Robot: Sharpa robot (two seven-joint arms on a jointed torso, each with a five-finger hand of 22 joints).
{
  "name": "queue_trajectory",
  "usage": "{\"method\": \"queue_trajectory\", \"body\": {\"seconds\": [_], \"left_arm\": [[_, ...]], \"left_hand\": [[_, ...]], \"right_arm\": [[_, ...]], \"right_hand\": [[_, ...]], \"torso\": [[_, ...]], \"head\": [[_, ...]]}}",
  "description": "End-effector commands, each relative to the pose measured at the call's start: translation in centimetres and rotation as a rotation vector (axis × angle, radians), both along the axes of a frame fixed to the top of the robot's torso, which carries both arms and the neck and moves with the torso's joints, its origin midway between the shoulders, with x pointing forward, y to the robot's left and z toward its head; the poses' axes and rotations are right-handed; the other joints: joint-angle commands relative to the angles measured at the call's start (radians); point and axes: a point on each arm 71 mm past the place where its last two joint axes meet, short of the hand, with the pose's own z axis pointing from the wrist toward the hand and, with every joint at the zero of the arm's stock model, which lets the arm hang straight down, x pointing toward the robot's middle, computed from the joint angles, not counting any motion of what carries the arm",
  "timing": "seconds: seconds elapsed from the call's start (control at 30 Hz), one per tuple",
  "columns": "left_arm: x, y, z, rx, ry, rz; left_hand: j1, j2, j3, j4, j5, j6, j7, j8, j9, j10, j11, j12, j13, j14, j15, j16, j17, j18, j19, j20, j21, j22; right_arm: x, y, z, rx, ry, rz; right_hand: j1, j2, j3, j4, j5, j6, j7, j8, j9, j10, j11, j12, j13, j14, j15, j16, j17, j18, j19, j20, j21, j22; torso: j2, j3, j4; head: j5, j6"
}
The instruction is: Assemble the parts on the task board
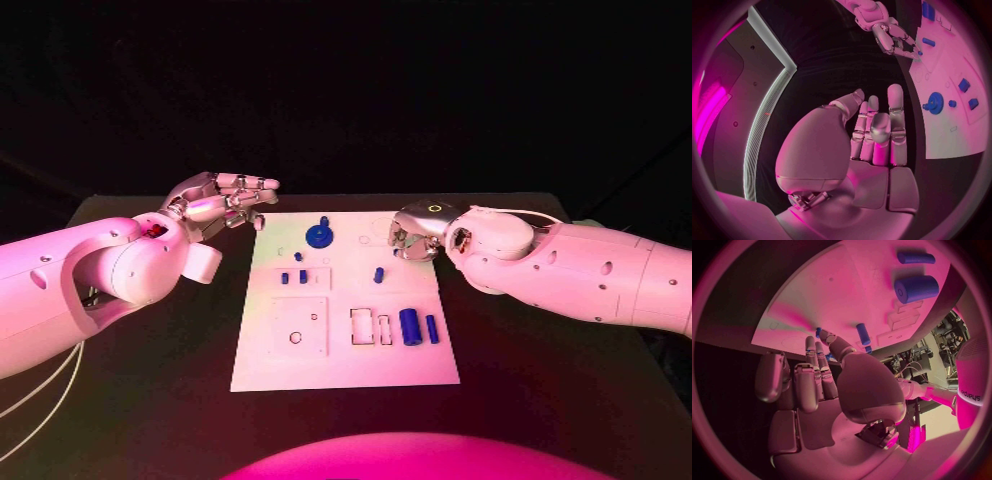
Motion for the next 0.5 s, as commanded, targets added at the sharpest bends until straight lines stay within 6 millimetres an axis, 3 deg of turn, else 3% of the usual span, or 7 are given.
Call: {"method": "queue_trajectory", "body": {"seconds": [0.03, 0.37, 0.43, 0.5], "left_arm": [[-0.11, -0.21, 0.04, -0.012, 0.006, -0.021], [-0.16, -0.25, -0.02, -0.007, 0.014, -0.025], [-0.17, -0.28, -0.02, -0.006, 0.016, -0.027], [-0.18, -0.32, -0.03, -0.006, 0.017, -0.029]], "left_hand": [[0.0, 0.008, -0.004, 0.001, -0.001, -0.008, 0.0, -0.005, -0.001, -0.006, 0.002, 0.004, 0.001, -0.006, 0.0, -0.005, -0.001, 0.004, 0.007, 0.0, -0.005, -0.002], [0.0, 0.008, -0.006, 0.001, -0.001, -0.01, 0.001, -0.006, -0.002, -0.009, 0.003, 0.005, 0.002, -0.007, 0.001, -0.005, -0.002, 0.004, 0.008, 0.001, -0.007, -0.003], [0.004, 0.014, -0.009, 0.002, 0.0, -0.012, 0.003, -0.008, -0.004, -0.019, 0.006, 0.015, 0.006, -0.179, 0.004, -0.223, -0.304, 0.004, 0.012, 0.003, -0.014, -0.009], [0.006, 0.012, -0.016, 0.002, 0.001, -0.014, 0.004, -0.009, -0.005, -0.028, 0.006, 0.024, 0.01, -0.189, 0.003, -0.281, -0.355, 0.004, 0.016, 0.005, -0.02, -0.014]], "right_arm": [[0.05, 0.13, -0.09, -0.013, -0.008, 0.003], [-0.04, 0.18, -0.63, -0.03, 0.024, 0.008], [-0.08, 0.22, -0.73, -0.031, 0.029, 0.01], [-0.11, 0.29, -0.82, -0.031, 0.034, 0.012]], "right_hand": [[-0.004, -0.01, 0.007, 0.0, -0.007, 0.006, 0.002, -0.004, 0.002, 0.002, 0.005, -0.006, -0.001, 0.063, 0.008, 0.003, 0.04, -0.019, 0.001, 0.001, 0.0, 0.034], [-0.011, -0.019, 0.015, 0.002, -0.012, 0.007, 0.002, -0.006, 0.002, -0.001, 0.006, -0.008, -0.002, 0.062, 0.01, 0.003, 0.038, -0.018, -0.001, 0.002, -0.002, 0.034], [-0.011, -0.019, 0.016, 0.002, -0.012, 0.007, 0.002, -0.006, 0.003, -0.001, 0.006, -0.008, -0.002, 0.062, 0.01, 0.003, 0.038, -0.018, -0.001, 0.002, -0.002, 0.034], [-0.012, -0.019, 0.017, 0.002, -0.013, 0.008, 0.002, -0.006, 0.003, 0.0, 0.006, -0.007, -0.002, 0.062, 0.01, 0.003, 0.037, -0.018, -0.001, 0.002, -0.002, 0.034]], "torso": [[0.0, 0.0005, 0.0003], [0.0, 0.0002, -0.001], [0.0, 0.0003, -0.0009], [0.0, 0.0005, -0.0006]], "head": [[0.0, -0.003], [0.001, -0.009], [0.001, -0.01], [0.0, -0.011]]}}
